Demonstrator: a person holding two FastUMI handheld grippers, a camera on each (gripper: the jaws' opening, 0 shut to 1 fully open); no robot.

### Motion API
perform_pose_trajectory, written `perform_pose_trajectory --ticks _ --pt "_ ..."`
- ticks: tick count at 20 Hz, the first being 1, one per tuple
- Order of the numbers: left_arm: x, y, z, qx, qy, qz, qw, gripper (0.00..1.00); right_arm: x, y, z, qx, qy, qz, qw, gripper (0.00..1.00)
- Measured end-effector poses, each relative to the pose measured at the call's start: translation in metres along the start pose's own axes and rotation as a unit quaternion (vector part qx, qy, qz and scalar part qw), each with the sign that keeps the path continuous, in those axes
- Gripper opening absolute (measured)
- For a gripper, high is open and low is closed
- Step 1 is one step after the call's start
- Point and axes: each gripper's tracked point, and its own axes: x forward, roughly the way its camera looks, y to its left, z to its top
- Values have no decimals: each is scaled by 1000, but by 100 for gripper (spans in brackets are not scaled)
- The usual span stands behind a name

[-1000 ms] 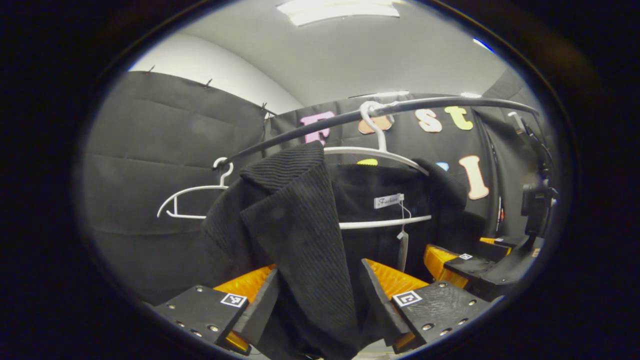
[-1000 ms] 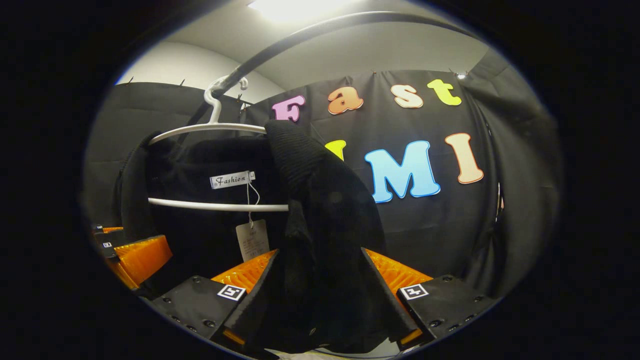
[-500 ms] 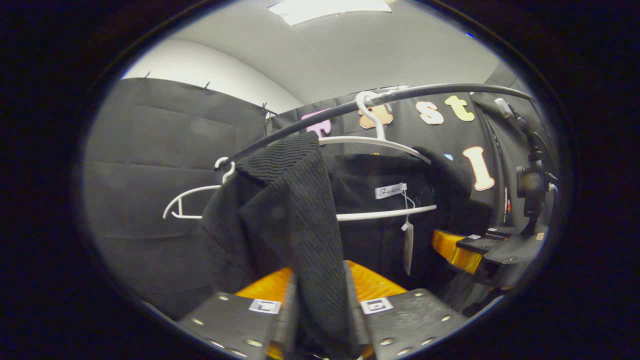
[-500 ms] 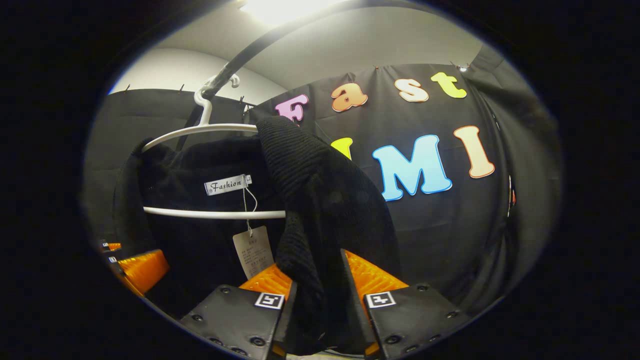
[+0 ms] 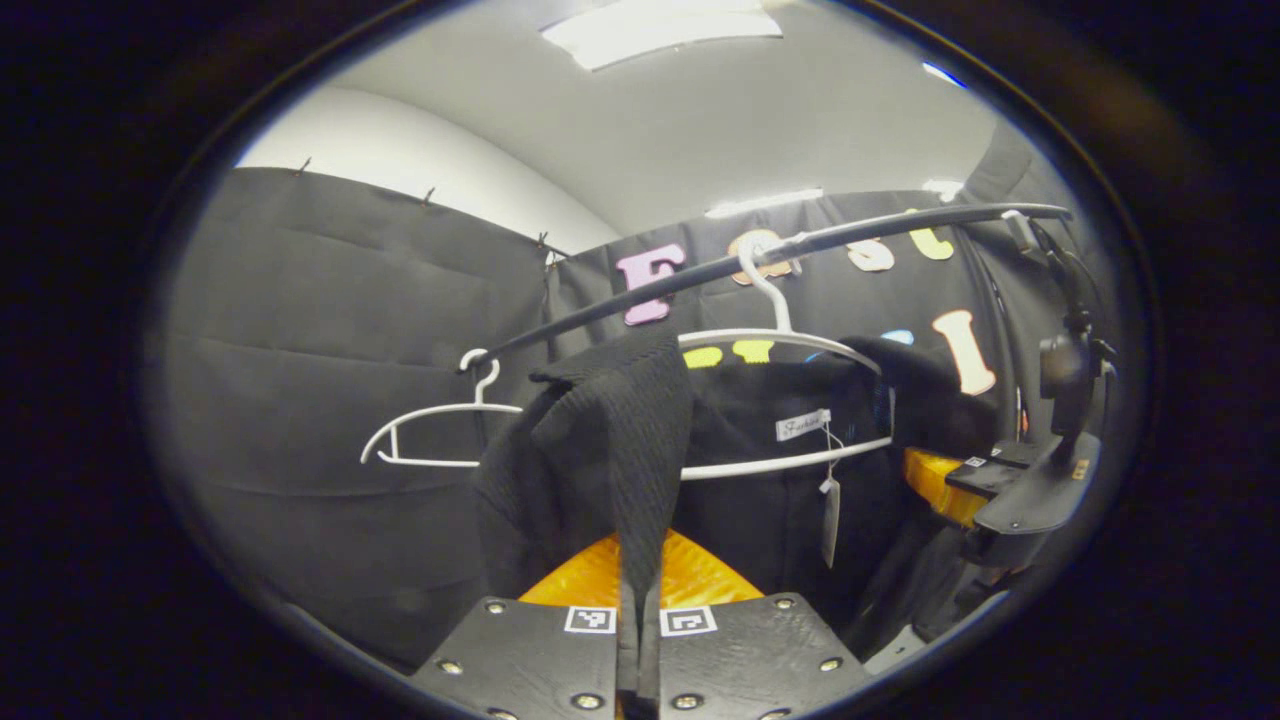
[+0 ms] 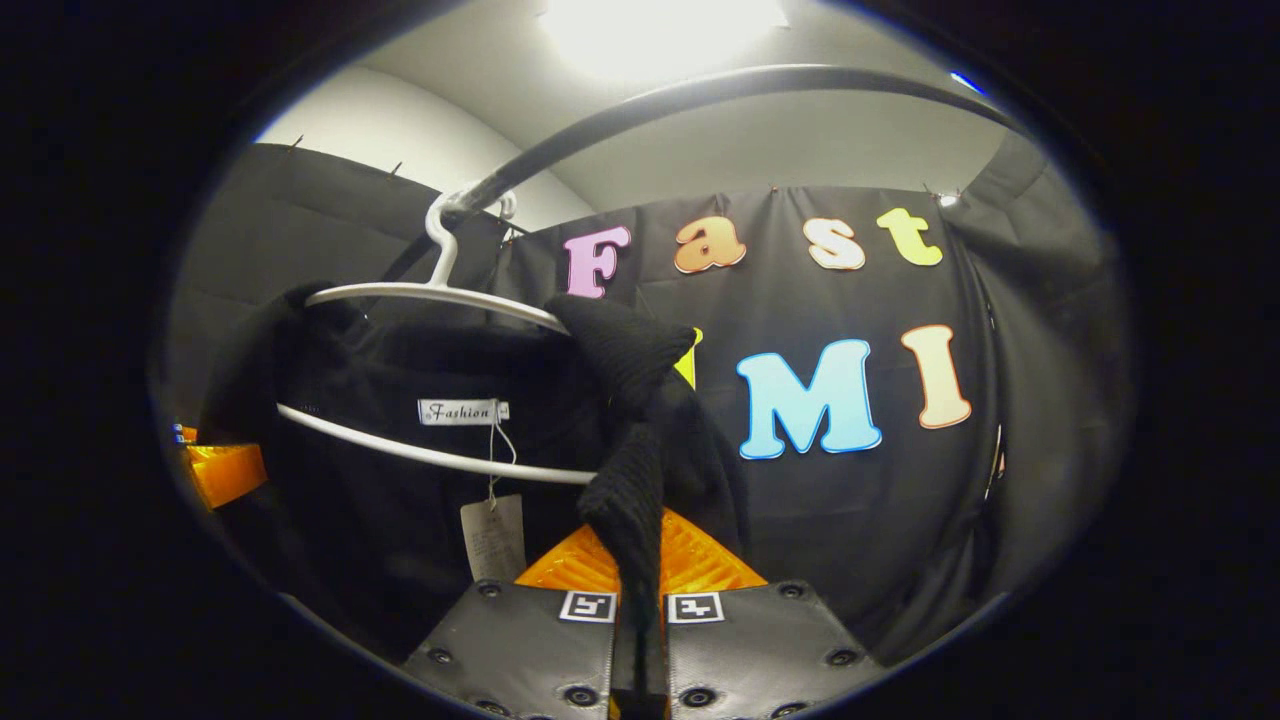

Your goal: Grasp the clothes on the hanger with both hands and then place them into the laundry hamper below.

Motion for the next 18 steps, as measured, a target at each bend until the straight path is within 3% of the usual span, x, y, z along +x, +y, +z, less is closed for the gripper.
perform_pose_trajectory --ticks 10,18 --pt "-19 47 77 38 -70 32 996 2 2 -58 51 -33 -63 -54 996 6" --pt "14 88 96 43 -92 31 994 0 16 -95 63 -55 -80 -78 992 5"
